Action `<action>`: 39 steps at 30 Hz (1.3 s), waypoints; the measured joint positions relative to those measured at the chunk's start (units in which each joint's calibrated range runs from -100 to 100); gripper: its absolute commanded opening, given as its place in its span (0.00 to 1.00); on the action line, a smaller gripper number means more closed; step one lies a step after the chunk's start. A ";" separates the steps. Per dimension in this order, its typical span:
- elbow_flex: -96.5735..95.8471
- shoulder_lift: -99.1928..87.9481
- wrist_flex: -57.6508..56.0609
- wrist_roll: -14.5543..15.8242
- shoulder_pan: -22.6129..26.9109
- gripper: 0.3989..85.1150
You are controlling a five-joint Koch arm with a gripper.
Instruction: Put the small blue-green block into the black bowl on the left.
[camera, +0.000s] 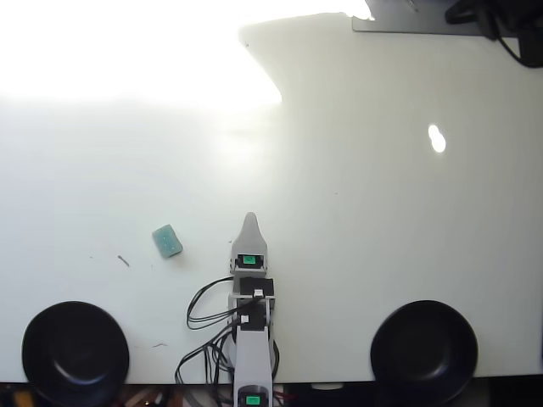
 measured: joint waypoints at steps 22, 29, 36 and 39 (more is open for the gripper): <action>0.00 0.00 0.00 0.00 0.00 0.59; 0.00 0.13 0.00 0.00 1.51 0.59; 0.00 0.00 0.00 0.00 3.42 0.58; 0.00 -0.25 0.00 -0.05 3.22 0.57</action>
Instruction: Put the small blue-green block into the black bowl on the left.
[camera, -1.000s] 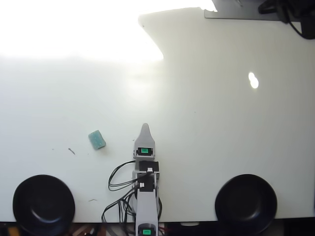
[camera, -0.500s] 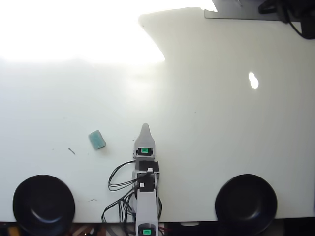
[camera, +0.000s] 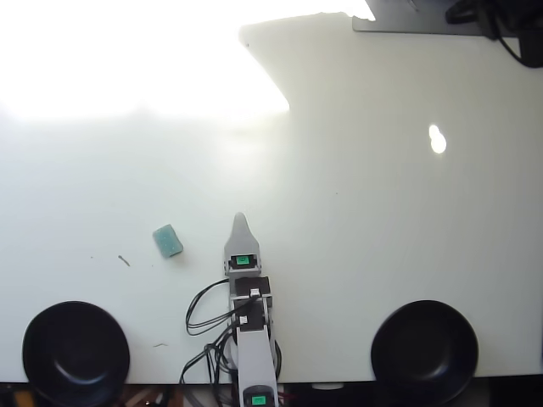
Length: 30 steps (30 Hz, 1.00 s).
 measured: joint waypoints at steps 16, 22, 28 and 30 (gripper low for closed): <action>16.62 -1.64 -10.94 -14.75 1.51 0.55; 32.87 -1.64 -26.08 -19.83 6.30 0.55; 37.58 -1.52 -33.81 -28.47 10.70 0.55; 37.58 -1.01 -34.06 -31.89 11.72 0.55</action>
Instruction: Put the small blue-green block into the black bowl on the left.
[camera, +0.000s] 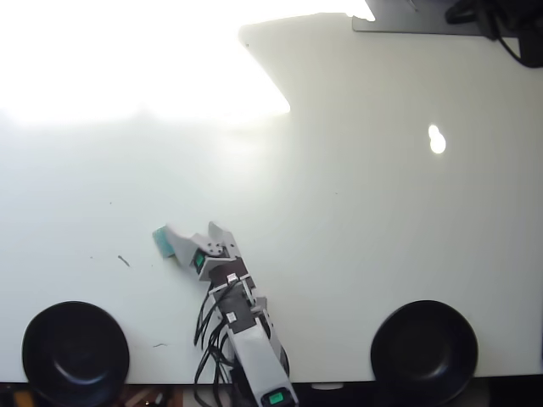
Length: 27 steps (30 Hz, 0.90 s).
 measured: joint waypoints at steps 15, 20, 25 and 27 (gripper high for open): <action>-9.33 10.35 11.02 -15.97 5.13 0.55; -13.02 12.88 15.55 -16.80 6.01 0.55; -18.37 13.76 19.74 -16.95 7.42 0.54; -21.05 14.52 22.13 -16.95 7.72 0.54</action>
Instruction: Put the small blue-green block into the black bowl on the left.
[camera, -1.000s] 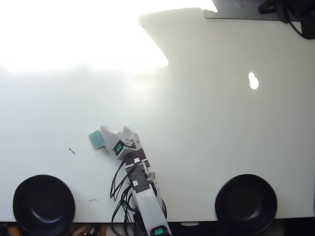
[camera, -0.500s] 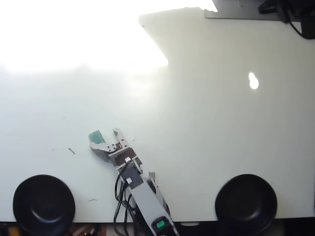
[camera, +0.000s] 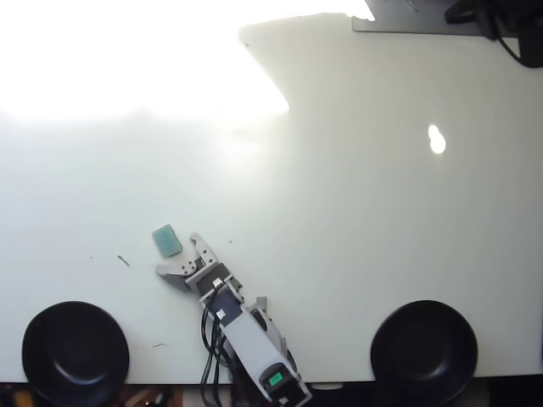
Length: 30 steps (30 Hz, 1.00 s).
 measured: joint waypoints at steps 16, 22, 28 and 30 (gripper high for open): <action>-3.51 9.85 11.52 0.05 1.12 0.47; 4.16 16.04 11.52 1.03 2.25 0.45; 5.26 19.70 10.94 1.66 2.69 0.42; 5.26 19.70 10.94 1.66 2.74 0.38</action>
